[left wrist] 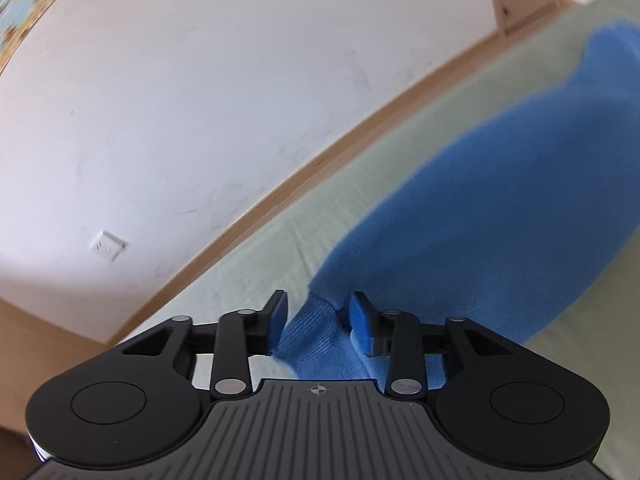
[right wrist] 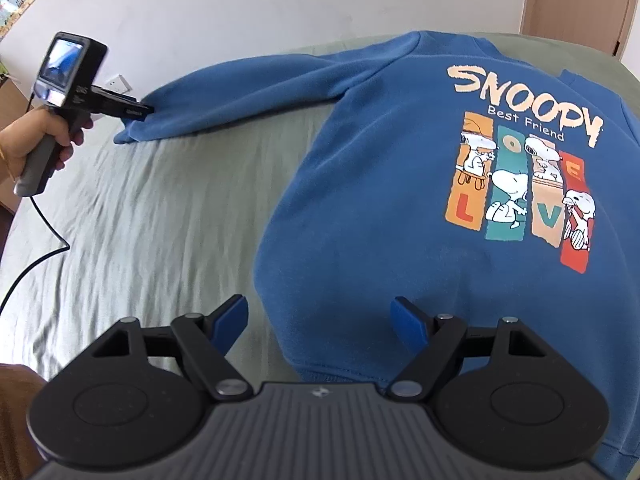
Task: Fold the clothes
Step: 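Lift and pull the sleeve outward with the left gripper, then release, then grasp the sweatshirt hem with the left gripper and tug it straight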
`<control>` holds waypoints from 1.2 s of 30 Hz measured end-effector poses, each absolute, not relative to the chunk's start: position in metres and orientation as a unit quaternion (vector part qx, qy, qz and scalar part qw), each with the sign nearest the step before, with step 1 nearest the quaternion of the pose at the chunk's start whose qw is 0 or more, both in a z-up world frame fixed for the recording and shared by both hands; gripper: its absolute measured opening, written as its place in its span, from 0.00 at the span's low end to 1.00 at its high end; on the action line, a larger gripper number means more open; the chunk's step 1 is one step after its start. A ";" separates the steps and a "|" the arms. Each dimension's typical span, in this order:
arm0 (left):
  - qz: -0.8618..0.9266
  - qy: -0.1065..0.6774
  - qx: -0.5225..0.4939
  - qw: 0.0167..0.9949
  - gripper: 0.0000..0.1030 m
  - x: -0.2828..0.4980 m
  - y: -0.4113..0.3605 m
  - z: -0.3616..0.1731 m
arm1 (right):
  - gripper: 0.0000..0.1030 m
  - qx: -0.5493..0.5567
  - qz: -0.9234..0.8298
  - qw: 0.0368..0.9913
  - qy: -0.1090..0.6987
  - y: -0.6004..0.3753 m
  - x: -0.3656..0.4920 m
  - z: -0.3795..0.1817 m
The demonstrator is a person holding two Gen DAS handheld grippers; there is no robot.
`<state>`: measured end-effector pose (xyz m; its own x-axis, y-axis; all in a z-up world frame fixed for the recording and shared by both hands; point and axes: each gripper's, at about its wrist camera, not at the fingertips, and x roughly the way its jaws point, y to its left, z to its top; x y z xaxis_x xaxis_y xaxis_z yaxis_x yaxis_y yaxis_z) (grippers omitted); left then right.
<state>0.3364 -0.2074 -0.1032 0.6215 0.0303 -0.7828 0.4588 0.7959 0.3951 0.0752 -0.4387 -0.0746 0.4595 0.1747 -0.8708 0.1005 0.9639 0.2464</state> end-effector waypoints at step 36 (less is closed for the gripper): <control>-0.469 0.452 0.225 0.724 0.13 0.140 -0.328 -0.106 | 0.78 0.176 -0.021 0.859 0.481 -0.498 0.010 -0.048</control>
<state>0.1396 -0.3281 -0.1061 0.1509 -0.4756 -0.8666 0.8832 0.4587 -0.0980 0.0100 -0.4985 -0.0479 0.5373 0.1335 -0.8328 0.2055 0.9369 0.2827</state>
